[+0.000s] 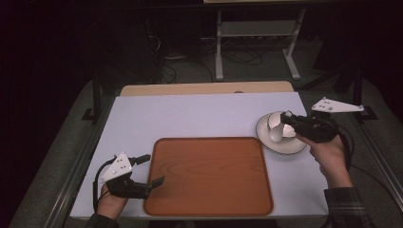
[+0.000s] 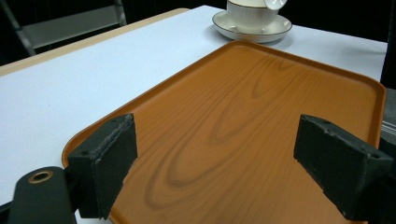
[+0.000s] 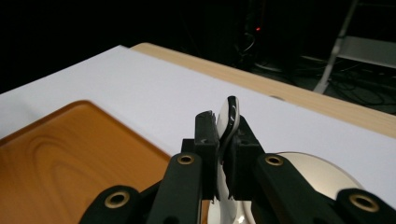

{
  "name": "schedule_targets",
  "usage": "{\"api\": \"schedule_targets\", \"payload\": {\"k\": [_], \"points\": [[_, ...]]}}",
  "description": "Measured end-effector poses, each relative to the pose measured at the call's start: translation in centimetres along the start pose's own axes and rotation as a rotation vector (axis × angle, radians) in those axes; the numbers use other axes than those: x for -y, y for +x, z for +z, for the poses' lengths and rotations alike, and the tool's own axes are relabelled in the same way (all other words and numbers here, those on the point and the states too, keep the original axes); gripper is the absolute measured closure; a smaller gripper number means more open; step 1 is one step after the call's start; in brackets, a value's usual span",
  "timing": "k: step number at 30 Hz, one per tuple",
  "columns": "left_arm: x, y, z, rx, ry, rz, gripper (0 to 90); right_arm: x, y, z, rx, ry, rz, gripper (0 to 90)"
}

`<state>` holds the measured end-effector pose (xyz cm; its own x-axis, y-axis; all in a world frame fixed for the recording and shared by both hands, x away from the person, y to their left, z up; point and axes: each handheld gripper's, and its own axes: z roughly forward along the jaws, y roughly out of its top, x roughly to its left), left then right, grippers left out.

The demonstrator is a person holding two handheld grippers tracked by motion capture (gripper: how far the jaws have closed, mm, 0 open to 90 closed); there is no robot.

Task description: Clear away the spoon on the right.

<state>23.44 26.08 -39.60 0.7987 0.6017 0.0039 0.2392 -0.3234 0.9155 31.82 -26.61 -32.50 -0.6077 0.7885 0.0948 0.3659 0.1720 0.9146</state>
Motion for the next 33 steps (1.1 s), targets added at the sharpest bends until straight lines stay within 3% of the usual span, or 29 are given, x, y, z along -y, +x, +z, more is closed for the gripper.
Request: {"api": "schedule_targets", "payload": {"k": [22, 33], "points": [[0.0, 0.0, -0.2, -0.004, 0.0, 0.0, 12.8, 1.9, 5.9, 3.2, -0.175, 0.123, -0.083, 83.9], [0.0, 0.0, -0.1, -0.004, 0.0, 0.0, 12.8, 3.2, 7.2, 4.4, -0.227, 0.192, -0.104, 83.8]]}}
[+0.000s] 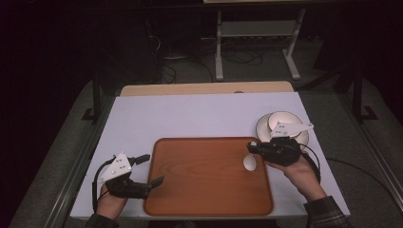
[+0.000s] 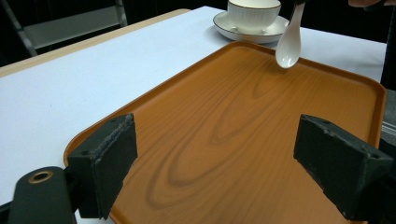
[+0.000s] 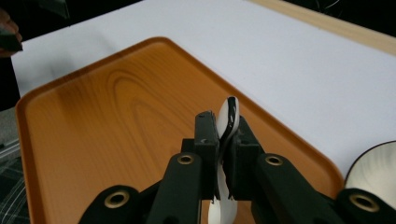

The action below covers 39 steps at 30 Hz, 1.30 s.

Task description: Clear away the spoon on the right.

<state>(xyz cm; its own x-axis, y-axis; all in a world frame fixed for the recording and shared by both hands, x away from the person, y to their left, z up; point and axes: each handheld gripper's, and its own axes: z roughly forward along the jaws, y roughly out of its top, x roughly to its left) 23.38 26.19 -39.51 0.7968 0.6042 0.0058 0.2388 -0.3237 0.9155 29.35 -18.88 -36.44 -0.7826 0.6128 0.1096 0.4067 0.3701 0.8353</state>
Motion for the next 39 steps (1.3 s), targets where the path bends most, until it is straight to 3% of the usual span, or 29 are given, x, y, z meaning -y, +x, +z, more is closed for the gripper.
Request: {"api": "schedule_targets", "payload": {"k": [8, 15, 18, 23, 31, 39], "points": [[0.0, 0.0, 0.0, 0.001, 0.0, 0.0, 12.8, 0.3, 0.7, 1.1, 0.017, 0.063, -0.042, 83.7], [0.0, 0.0, 0.1, 0.004, 0.0, 0.001, 12.8, 0.1, 0.9, 1.9, 0.006, 0.063, -0.045, 83.4], [0.0, 0.0, 0.0, 0.003, 0.001, 0.001, 12.8, -0.2, 1.2, 2.7, 0.005, 0.065, -0.071, 82.8], [0.0, 0.0, 0.0, 0.003, 0.001, 0.0, 12.8, -0.5, 1.8, 3.8, -0.015, 0.079, -0.096, 82.8], [0.0, 0.0, 0.1, 0.003, 0.001, 0.001, 12.8, -0.5, 1.6, 5.6, -0.041, 0.098, -0.091, 83.0], [0.0, 0.0, 0.1, 0.003, 0.002, 0.001, 12.8, -0.2, 1.7, 8.0, -0.081, 0.176, -0.102, 83.0]]}}
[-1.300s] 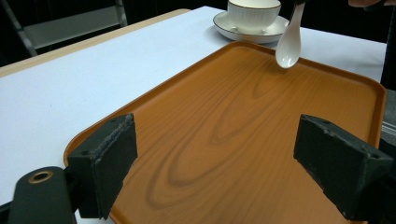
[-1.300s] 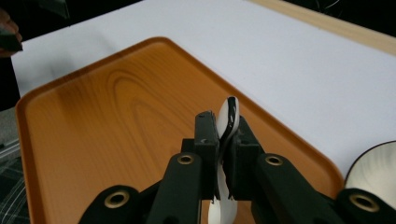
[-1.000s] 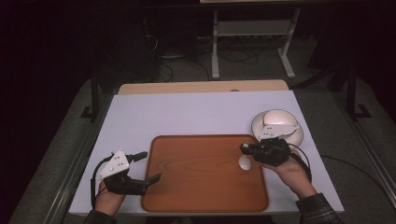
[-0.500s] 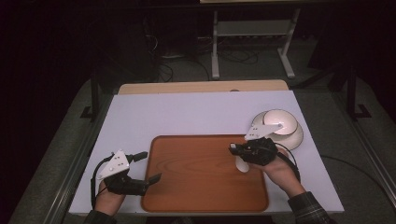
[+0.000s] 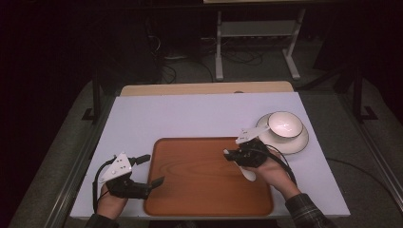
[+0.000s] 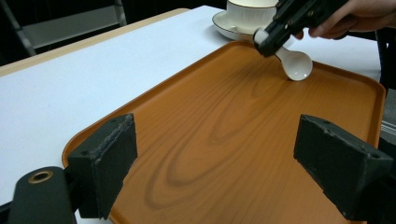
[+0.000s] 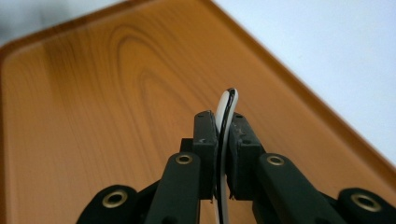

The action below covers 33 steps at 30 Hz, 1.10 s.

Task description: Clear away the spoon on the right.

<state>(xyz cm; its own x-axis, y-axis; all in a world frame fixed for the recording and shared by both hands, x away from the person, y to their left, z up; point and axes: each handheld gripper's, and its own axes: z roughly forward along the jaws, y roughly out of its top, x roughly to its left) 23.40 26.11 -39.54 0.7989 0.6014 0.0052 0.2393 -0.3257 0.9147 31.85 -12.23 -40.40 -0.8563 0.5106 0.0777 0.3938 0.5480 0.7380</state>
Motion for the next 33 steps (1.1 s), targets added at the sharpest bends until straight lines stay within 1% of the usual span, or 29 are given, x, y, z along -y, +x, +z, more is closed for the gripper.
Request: {"api": "schedule_targets", "payload": {"k": [4, 9, 15, 20, 25, 29, 33], "points": [[0.0, 0.0, 0.0, 0.0, 0.0, 0.0, 12.8, 0.0, 0.3, 1.1, -0.021, 0.052, -0.018, 82.9], [0.0, 0.0, 0.0, 0.0, -0.001, -0.002, 12.8, 0.0, 0.5, 1.9, -0.022, 0.086, -0.036, 82.9], [0.0, 0.1, 0.1, 0.0, 0.002, -0.004, 12.8, 0.2, 0.6, 2.2, -0.018, 0.108, -0.046, 82.8], [-0.1, 0.1, 0.4, 0.0, 0.005, -0.007, 12.8, 0.6, 0.6, 2.5, -0.021, 0.139, -0.061, 81.4], [-0.3, 0.1, 0.8, 0.003, 0.008, -0.004, 12.8, 0.9, 0.5, 2.7, -0.02, 0.158, -0.071, 80.9], [-0.2, -0.1, 0.8, 0.009, 0.013, 0.003, 12.8, 1.0, 0.5, 2.7, -0.02, 0.163, -0.076, 80.3], [-0.1, 0.1, 0.6, 0.007, 0.008, -0.003, 12.8, 1.0, 0.7, 3.0, -0.02, 0.179, -0.093, 76.9]]}}
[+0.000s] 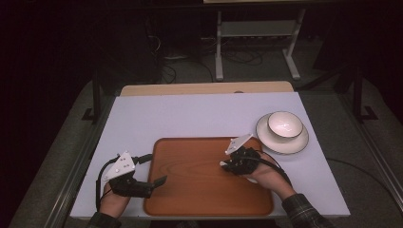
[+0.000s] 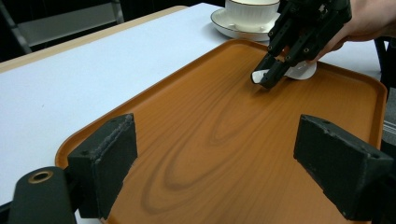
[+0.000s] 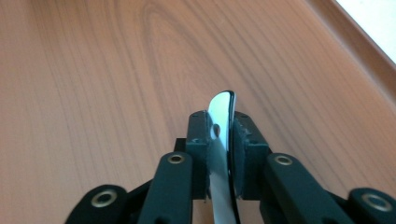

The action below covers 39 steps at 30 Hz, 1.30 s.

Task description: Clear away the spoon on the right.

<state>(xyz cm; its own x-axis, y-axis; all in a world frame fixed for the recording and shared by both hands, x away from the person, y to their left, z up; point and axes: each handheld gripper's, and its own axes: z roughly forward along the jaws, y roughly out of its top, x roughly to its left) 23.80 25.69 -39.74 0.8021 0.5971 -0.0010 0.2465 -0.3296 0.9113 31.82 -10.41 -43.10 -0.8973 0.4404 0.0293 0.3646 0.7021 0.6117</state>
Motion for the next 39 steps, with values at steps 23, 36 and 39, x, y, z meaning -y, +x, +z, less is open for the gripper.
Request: {"api": "schedule_targets", "payload": {"k": [23, 36, 39], "points": [[0.0, 0.0, -0.1, 0.007, 0.005, 0.012, 12.8, 0.5, 0.4, -1.1, 0.069, -0.131, 0.056, 16.0], [0.0, 0.0, -0.2, 0.004, 0.0, 0.01, 12.8, 2.0, 0.8, -5.2, 0.102, -0.304, 0.08, 13.7], [0.0, 0.0, -0.2, 0.004, 0.002, 0.01, 12.8, 2.2, 1.1, -5.9, 0.106, -0.342, 0.086, 13.6]]}}
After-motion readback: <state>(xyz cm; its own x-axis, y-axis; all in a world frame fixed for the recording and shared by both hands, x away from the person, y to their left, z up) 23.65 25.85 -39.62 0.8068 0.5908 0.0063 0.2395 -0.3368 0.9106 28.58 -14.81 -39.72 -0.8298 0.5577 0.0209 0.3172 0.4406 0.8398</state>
